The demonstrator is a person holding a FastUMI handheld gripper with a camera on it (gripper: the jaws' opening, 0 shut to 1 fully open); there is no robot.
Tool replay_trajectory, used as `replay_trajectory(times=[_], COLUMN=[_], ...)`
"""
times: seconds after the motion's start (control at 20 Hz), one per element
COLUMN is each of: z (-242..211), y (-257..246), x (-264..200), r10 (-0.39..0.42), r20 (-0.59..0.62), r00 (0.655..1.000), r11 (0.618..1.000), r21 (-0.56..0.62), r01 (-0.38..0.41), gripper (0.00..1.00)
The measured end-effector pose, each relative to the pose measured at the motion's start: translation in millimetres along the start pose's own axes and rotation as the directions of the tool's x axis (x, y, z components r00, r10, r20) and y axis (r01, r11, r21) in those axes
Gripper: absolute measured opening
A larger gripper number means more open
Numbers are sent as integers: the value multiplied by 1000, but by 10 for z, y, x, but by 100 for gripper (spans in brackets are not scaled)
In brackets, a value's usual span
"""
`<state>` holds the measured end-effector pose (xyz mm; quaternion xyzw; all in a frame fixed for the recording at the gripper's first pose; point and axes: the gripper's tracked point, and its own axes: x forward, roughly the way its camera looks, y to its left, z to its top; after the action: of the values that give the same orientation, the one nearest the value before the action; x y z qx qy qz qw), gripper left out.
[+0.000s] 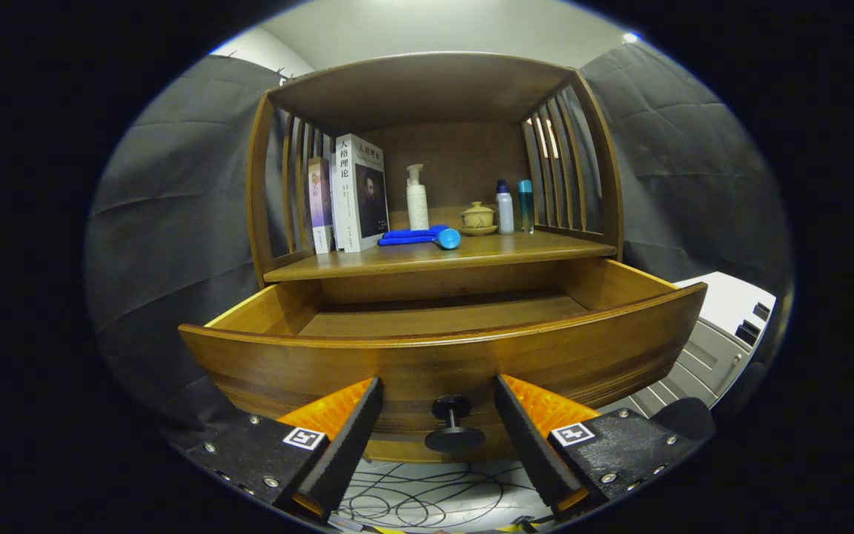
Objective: Pull open the drawer, take out the items inside it, and place them on the countertop above the cabinet.
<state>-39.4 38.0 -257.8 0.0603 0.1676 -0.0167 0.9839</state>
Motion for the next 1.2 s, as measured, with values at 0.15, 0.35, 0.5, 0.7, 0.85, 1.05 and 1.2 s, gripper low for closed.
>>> replay_trajectory(times=[0.15,0.35,0.5,0.7,0.85,1.05,1.2], z=[63,106,126,165,197,223,238], y=[15,28,28,3,-5,-21,-30], x=[131,320,472,677,834,1053,1178], r10=[0,-9,-9,0,6,6,4], r20=[12,10,12,22,25,36,40], r00=[1000,1000,1000,1000,1000,999,999], r11=[1000,1000,1000,1000,1000,1000,999], r21=[27,23,16,19,14,-20,-45], r01=[0,9,8,-1,-6,-6,-2], gripper=[95,95,95,95,95,94,93])
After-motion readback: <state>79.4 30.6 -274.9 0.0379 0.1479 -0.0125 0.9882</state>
